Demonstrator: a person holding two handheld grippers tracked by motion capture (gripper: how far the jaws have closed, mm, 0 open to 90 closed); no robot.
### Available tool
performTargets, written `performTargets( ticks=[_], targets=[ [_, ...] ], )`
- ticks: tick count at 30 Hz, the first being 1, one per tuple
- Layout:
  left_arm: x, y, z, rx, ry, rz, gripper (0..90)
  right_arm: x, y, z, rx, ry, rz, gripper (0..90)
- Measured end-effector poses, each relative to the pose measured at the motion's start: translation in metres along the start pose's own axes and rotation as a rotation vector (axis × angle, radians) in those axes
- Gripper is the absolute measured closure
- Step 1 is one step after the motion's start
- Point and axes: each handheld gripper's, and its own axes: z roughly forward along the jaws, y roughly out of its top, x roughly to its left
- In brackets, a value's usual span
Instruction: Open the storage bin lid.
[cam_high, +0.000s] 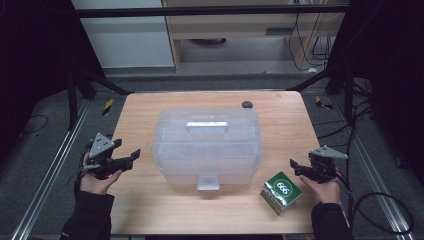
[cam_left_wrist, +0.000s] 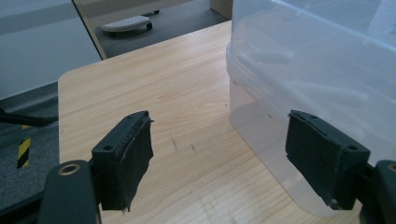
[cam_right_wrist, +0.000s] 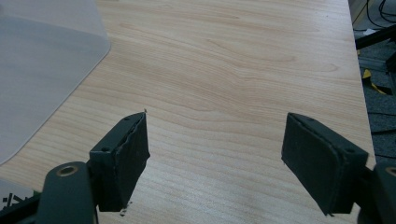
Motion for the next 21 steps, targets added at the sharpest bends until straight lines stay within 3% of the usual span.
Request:
performTargets(
  ticks=[12,15,21],
  targets=[
    [0.006,0.032,-0.014,-0.020,-0.015,0.092,22.6,0.001,0.001,0.000,0.005,-0.003,0.000,24.5],
    [0.004,0.039,-0.015,-0.024,-0.026,0.102,22.9,0.001,0.001,0.000,0.000,-0.003,-0.007,24.8],
    [-0.006,0.066,-0.016,-0.029,-0.068,0.162,24.7,0.001,0.003,-0.001,0.000,0.005,-0.013,27.1]
  ],
)
